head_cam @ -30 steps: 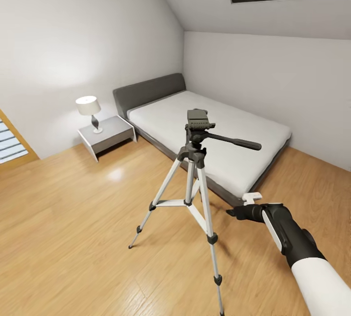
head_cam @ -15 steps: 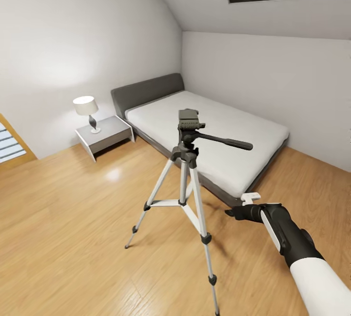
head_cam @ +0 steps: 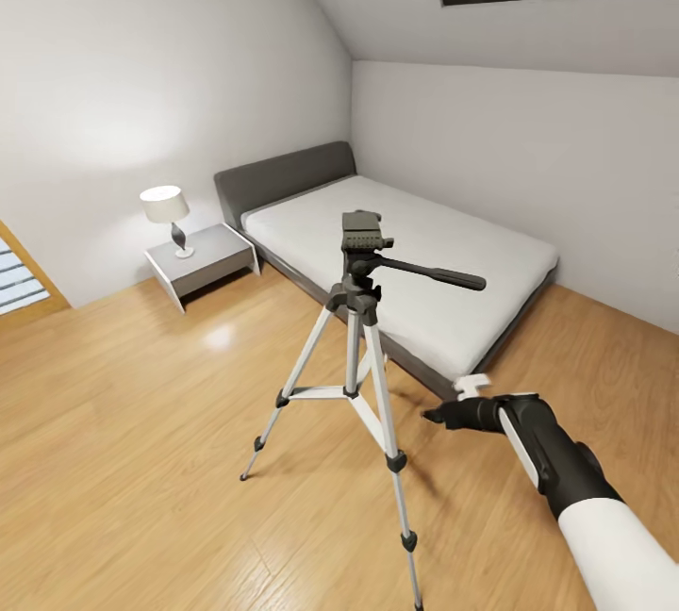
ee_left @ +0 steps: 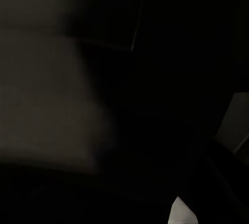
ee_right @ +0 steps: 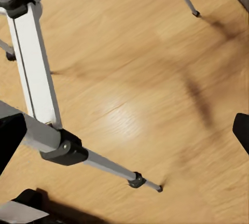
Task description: Attach the digital camera to the camera tripod in the bedroom.
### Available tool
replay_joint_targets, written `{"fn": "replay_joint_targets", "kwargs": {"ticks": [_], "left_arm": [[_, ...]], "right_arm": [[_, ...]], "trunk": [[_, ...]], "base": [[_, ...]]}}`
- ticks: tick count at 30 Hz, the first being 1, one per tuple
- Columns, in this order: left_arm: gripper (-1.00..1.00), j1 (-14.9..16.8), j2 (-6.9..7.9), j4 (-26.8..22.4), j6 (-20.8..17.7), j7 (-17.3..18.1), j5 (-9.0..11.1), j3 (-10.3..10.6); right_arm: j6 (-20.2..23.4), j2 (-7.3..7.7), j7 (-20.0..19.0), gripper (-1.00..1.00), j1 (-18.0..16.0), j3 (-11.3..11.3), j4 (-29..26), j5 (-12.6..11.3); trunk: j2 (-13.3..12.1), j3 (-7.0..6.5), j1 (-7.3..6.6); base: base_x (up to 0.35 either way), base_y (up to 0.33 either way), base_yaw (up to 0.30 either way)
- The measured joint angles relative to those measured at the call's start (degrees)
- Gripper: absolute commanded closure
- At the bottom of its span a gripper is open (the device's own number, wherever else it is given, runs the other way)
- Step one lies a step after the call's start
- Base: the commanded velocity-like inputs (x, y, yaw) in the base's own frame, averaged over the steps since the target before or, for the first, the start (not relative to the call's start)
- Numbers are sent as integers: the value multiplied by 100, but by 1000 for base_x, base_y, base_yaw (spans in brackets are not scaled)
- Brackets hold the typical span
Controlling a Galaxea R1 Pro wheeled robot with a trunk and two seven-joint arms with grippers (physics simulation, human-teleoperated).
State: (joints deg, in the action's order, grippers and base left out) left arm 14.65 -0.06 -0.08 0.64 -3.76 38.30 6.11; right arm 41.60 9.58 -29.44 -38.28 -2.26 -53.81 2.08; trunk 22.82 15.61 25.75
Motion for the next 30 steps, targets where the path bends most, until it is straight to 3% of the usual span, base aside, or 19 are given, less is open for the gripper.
{"fn": "replay_joint_targets", "kwargs": {"ticks": [4, 9, 15, 30], "left_arm": [[100, 0, -2, 0, 0, 0, -2, 0], [100, 0, -2, 0, 0, 1, -6, 0], [100, 0, -2, 0, 0, 1, -7, 0], [100, 0, -2, 0, 0, 1, -7, 0]], "right_arm": [[-30, 15, -794, -100, 0, -131, 7, 5], [-45, 0, -1419, -100, 0, -195, 23, 13], [-56, -21, -1633, -100, 0, -226, 193, 20], [-154, -37, -1674, -100, 0, -225, 238, -27]], "trunk": [[0, 0, 0], [0, 0, 0], [0, 0, 0], [0, 0, 0]], "base": [[0, 0, 0], [0, 0, 0], [0, 0, 0], [0, 0, 0]]}}
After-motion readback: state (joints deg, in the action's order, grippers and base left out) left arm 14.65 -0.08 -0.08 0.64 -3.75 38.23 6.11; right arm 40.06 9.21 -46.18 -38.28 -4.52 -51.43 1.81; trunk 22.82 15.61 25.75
